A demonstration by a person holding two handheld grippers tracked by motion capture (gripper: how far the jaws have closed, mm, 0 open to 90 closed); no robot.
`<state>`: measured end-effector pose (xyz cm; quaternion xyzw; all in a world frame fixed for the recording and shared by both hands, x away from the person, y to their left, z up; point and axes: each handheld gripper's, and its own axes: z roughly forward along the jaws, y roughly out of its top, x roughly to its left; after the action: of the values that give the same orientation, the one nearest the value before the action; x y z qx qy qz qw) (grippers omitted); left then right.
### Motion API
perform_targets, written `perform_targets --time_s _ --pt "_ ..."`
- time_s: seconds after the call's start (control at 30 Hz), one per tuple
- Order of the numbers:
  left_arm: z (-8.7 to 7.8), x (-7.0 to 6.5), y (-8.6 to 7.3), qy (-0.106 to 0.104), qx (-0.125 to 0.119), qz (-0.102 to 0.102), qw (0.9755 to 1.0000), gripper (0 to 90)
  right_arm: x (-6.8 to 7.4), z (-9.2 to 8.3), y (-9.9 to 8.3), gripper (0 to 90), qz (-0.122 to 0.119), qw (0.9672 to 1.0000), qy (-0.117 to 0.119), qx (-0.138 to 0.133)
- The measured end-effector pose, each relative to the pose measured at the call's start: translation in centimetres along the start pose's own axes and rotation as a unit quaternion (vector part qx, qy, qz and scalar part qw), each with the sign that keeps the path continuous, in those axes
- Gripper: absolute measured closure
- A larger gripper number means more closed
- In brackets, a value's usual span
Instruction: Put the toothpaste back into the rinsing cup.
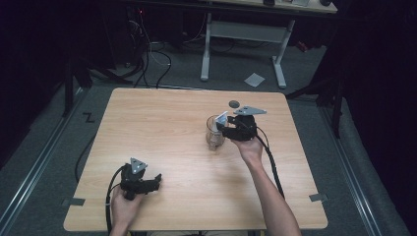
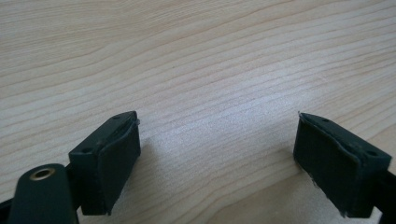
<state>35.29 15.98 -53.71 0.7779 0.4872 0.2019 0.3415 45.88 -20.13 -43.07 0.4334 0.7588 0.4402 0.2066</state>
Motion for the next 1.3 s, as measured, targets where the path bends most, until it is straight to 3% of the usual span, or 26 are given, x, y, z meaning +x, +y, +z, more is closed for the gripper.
perform_targets --time_s 0.2,0.4,0.6,0.67,0.87,1.3 --pt "0.0 0.0 0.0 0.0 0.0 0.001 1.0 14.9 -0.4 -1.6 0.4 42.3 0.015 0.9995 0.007 -0.028" --pt "0.0 0.0 0.0 0.001 0.0 0.0 1.0 14.9 -0.6 -2.6 0.4 42.4 0.016 0.9993 0.002 -0.035" --pt "0.1 0.0 0.0 0.001 -0.001 0.0 1.0 14.8 -1.1 -3.7 0.2 42.2 0.034 0.9984 0.006 -0.044" --pt "0.1 0.0 0.0 0.0 -0.001 -0.001 1.0 14.8 -0.7 -4.1 0.3 42.2 0.029 0.9988 -0.004 -0.039" --pt "0.1 0.0 0.0 0.001 -0.001 -0.001 1.0 14.9 0.1 -5.3 0.1 42.0 0.013 0.9989 -0.004 -0.046" --pt "0.1 0.0 0.1 0.002 -0.001 -0.002 1.0 14.9 -0.6 -7.3 -1.1 41.9 0.028 0.9975 -0.012 -0.064"
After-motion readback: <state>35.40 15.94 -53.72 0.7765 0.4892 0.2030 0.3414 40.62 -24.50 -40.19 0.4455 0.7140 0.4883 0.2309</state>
